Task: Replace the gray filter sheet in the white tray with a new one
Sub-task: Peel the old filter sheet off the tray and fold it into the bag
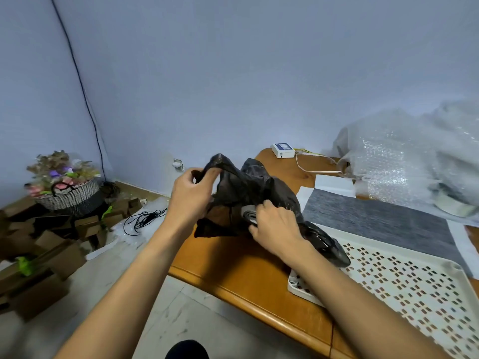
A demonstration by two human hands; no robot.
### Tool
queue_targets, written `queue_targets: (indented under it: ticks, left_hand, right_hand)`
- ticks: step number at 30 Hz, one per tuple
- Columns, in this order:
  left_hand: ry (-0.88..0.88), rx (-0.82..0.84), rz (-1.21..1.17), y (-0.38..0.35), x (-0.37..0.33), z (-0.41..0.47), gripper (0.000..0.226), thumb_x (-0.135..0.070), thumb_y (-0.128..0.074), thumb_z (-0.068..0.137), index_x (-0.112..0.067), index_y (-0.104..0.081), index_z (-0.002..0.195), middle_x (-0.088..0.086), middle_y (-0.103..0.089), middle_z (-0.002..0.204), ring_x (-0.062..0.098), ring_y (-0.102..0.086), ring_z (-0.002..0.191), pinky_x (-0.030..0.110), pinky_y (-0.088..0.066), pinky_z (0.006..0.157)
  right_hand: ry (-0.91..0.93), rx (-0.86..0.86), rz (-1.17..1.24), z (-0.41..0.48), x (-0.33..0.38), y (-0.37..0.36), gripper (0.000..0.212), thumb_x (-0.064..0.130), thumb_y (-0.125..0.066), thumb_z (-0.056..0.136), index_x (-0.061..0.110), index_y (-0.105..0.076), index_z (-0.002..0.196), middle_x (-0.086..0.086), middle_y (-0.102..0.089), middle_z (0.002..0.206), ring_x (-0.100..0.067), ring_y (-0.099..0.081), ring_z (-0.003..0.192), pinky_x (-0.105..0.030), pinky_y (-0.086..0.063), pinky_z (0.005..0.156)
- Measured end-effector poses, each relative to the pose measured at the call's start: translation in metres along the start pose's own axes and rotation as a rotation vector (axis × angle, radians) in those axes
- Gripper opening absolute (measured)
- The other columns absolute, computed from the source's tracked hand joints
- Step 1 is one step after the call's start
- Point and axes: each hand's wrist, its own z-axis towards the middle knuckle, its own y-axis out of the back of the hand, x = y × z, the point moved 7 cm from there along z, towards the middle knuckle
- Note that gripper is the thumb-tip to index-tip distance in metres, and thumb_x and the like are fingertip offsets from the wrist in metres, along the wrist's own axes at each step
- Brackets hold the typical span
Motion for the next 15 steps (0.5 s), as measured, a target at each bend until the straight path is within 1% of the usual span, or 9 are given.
queue_targets:
  ticks: [2, 4, 6, 8, 9, 10, 12, 13, 15]
  left_hand:
    - [0.027, 0.011, -0.017, 0.007, -0.001, 0.002, 0.036, -0.045, -0.056, 0.095, -0.016, -0.046, 0.075, -0.005, -0.037, 0.049, 0.012, -0.032, 0.039, 0.028, -0.025, 0.045]
    - [0.028, 0.047, 0.026, 0.006, -0.003, 0.002, 0.038, -0.048, -0.048, 0.096, -0.014, -0.051, 0.079, -0.001, -0.047, 0.047, 0.017, -0.035, 0.042, 0.030, -0.027, 0.047]
    - [0.029, 0.125, 0.080, -0.004, -0.003, -0.001, 0.038, -0.049, -0.041, 0.096, -0.015, -0.057, 0.094, 0.009, -0.068, 0.058, 0.020, -0.040, 0.040, 0.031, -0.034, 0.047]
    - [-0.009, 0.170, 0.155, -0.016, 0.000, -0.005, 0.026, -0.049, -0.051, 0.091, -0.025, -0.058, 0.100, 0.008, -0.076, 0.080, 0.019, -0.050, 0.045, 0.031, -0.041, 0.048]
    - [-0.033, 0.190, 0.233, -0.022, 0.005, -0.006, 0.027, -0.051, -0.060, 0.085, -0.031, -0.058, 0.104, 0.004, -0.076, 0.092, 0.018, -0.059, 0.057, 0.032, -0.047, 0.052]
    - [-0.054, 0.204, 0.360, -0.029, 0.011, -0.007, 0.041, -0.054, -0.067, 0.078, -0.035, -0.057, 0.113, 0.000, -0.074, 0.105, 0.020, -0.066, 0.076, 0.034, -0.053, 0.062]
    - [-0.074, 0.169, 0.665, -0.039, 0.028, -0.004, 0.076, -0.059, -0.076, 0.072, -0.031, -0.048, 0.137, 0.003, -0.068, 0.124, 0.030, -0.063, 0.112, 0.039, -0.052, 0.088]
    - [-0.082, 0.134, 0.775, -0.044, 0.036, 0.000, 0.078, -0.057, -0.077, 0.074, -0.025, -0.048, 0.140, 0.007, -0.067, 0.125, 0.034, -0.061, 0.118, 0.040, -0.049, 0.090]
    - [-0.096, 0.072, 0.862, -0.048, 0.048, 0.009, 0.045, -0.040, -0.073, 0.084, -0.017, -0.062, 0.121, 0.012, -0.070, 0.109, 0.039, -0.063, 0.110, 0.039, -0.046, 0.077]
  right_hand:
    - [-0.044, 0.054, -0.103, -0.001, -0.011, -0.004, 0.033, 0.035, -0.058, 0.097, 0.010, -0.063, 0.119, -0.013, -0.060, 0.117, -0.034, -0.067, 0.094, -0.035, -0.036, 0.065]
    - [-0.045, 0.081, -0.179, -0.003, -0.015, -0.003, 0.028, 0.032, -0.060, 0.097, 0.011, -0.065, 0.115, -0.014, -0.060, 0.115, -0.031, -0.067, 0.091, -0.034, -0.037, 0.062]
    - [-0.045, 0.047, -0.179, -0.005, -0.016, 0.002, 0.025, 0.033, -0.058, 0.098, 0.012, -0.066, 0.108, -0.012, -0.066, 0.109, -0.030, -0.068, 0.088, -0.033, -0.037, 0.061]
    - [-0.051, -0.018, -0.157, -0.006, -0.015, 0.013, 0.028, 0.038, -0.053, 0.099, 0.013, -0.065, 0.106, -0.009, -0.071, 0.100, -0.030, -0.069, 0.087, -0.032, -0.035, 0.059]
    - [-0.051, -0.041, -0.159, -0.007, -0.013, 0.017, 0.031, 0.041, -0.052, 0.099, 0.013, -0.064, 0.106, -0.008, -0.071, 0.098, -0.030, -0.069, 0.086, -0.033, -0.034, 0.059]
    - [-0.047, -0.051, -0.171, -0.008, -0.012, 0.020, 0.032, 0.042, -0.051, 0.099, 0.013, -0.063, 0.106, -0.007, -0.071, 0.096, -0.029, -0.069, 0.086, -0.033, -0.034, 0.058]
    - [-0.035, -0.039, -0.214, -0.008, -0.010, 0.024, 0.030, 0.040, -0.052, 0.100, 0.013, -0.063, 0.105, -0.005, -0.071, 0.095, -0.028, -0.069, 0.087, -0.033, -0.034, 0.059]
    - [-0.029, -0.024, -0.234, -0.007, -0.009, 0.024, 0.027, 0.038, -0.053, 0.100, 0.013, -0.064, 0.103, -0.005, -0.071, 0.095, -0.027, -0.069, 0.087, -0.032, -0.034, 0.059]
    - [-0.014, 0.011, -0.263, -0.006, -0.010, 0.024, 0.020, 0.031, -0.057, 0.098, 0.013, -0.066, 0.101, -0.006, -0.071, 0.095, -0.027, -0.069, 0.087, -0.032, -0.035, 0.060]
